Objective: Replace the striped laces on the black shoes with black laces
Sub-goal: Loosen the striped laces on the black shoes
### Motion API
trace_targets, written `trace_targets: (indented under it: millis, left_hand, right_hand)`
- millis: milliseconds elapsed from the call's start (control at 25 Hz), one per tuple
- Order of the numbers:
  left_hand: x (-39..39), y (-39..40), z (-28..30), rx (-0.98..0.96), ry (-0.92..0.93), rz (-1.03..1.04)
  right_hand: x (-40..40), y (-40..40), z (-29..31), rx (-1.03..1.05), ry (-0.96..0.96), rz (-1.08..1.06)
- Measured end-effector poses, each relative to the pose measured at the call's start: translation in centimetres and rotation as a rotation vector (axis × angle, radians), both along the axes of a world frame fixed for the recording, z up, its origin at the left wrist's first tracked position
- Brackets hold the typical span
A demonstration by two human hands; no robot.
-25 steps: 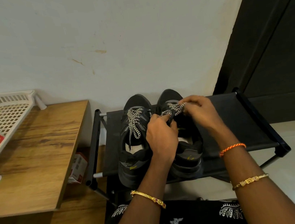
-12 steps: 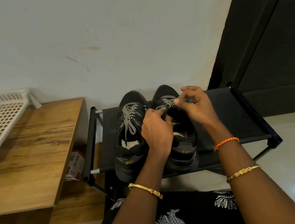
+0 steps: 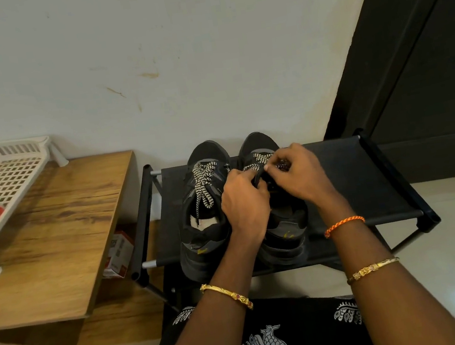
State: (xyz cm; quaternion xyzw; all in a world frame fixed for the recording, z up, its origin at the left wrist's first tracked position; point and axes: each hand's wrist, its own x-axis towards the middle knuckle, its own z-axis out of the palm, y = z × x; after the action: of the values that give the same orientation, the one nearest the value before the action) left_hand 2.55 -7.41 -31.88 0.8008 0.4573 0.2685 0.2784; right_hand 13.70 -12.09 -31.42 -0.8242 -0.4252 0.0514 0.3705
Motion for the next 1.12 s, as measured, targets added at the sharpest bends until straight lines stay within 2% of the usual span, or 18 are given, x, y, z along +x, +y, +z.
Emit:
trace_targets:
  millis: [80,160,320,400,480,560,640,680,720,760,840,960,1040,1120]
  left_hand:
    - [0.0,0.1,0.0,-0.007,-0.002,-0.004]
    - [0.0,0.0,0.0,-0.007,0.006,-0.007]
    - [0.0,0.1,0.0,-0.009,0.009,-0.004]
    - [0.0,0.0,0.0,-0.009,0.005,-0.003]
    - [-0.1,0.1,-0.1,-0.012,-0.007,0.002]
    - [-0.1,0.1,-0.2,-0.015,-0.021,0.01]
    - [0.0,0.1,-0.2,-0.014,-0.026,0.018]
    - [0.0,0.1,-0.2,-0.014,-0.027,0.021]
    - [0.0,0.1,-0.2,-0.014,-0.029,0.023]
    - [0.0,0.1,-0.2,-0.015,-0.032,0.025]
    - [0.1,0.1,-0.2,-0.019,-0.033,0.025]
    - [0.2,0.2,0.0,-0.044,-0.038,0.018]
    - [0.3,0.3,0.0,-0.071,-0.042,0.015]
    - [0.4,0.6,0.1,-0.093,-0.048,0.014]
  right_hand:
    - [0.0,0.1,-0.2,-0.102,-0.134,0.022]
    - [-0.3,0.2,-0.2,-0.096,-0.148,0.0]
    - [-1.0,0.3,-0.6,-0.001,-0.135,-0.05]
    - [-1.2,0.3,-0.4,0.125,-0.037,-0.066]
    - [-0.8,0.2,0.1,0.307,0.202,-0.158]
    - [0.6,-0.5,1.0,0.624,0.672,-0.322]
    - [2.5,-2.0,1.5,0.9,1.146,-0.387]
    - [3.0,-2.9,1.4,0.929,1.253,-0.395]
    - [3.3,-3.4,1.3,0.893,1.268,-0.416]
    - [3.3,-3.7,1.1,0.827,1.212,-0.454]
    - [2.9,-3.7,0.8,0.634,0.939,-0.582]
    - [2.4,-3.4,0.4,0.309,0.329,-0.734]
    - [1.9,-3.0,0.4,0.191,0.042,-0.567]
    - [0.6,-2.0,0.2,0.087,-0.03,-0.301]
